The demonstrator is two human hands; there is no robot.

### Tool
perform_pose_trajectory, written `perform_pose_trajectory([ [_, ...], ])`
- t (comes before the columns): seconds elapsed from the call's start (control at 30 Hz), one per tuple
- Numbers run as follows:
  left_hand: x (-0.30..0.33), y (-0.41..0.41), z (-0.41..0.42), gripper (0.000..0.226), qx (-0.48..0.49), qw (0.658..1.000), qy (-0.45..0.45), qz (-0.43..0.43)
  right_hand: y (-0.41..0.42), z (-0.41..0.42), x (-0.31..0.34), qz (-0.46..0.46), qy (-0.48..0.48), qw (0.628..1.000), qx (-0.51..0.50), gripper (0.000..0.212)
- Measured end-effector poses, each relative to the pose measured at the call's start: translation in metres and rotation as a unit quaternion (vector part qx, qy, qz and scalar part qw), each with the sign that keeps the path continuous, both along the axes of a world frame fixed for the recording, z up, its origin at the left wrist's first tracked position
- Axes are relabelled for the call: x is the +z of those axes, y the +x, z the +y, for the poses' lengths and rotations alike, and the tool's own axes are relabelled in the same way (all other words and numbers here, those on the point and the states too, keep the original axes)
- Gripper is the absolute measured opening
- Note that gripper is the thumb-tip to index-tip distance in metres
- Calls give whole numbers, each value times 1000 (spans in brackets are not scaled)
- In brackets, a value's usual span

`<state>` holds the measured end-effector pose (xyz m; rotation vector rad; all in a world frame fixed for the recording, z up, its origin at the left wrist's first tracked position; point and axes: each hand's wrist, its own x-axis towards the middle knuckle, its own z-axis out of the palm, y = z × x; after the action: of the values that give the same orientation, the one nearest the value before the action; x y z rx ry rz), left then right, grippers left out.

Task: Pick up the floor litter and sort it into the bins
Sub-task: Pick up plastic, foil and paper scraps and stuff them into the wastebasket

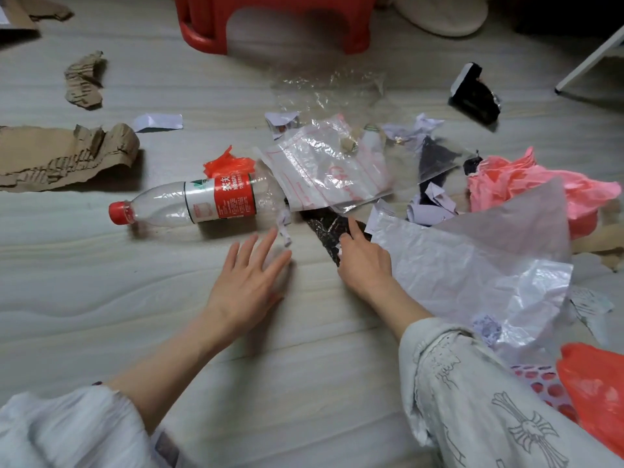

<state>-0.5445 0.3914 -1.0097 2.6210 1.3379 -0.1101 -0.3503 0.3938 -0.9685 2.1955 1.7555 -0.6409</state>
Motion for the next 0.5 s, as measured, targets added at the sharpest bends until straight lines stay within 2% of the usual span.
perform_pose_trajectory([
  [0.13, 0, 52, 22, 78, -3, 999, 15, -48, 10, -13, 2, -46, -6, 997, 54, 30],
  [0.3, 1, 74, 44, 71, 44, 997, -65, -16, 13, -25, 2, -76, -7, 993, 90, 30],
  [0.5, -2, 75, 20, 66, 37, 998, -33, 41, 8, -42, -6, -104, -8, 988, 110, 29],
])
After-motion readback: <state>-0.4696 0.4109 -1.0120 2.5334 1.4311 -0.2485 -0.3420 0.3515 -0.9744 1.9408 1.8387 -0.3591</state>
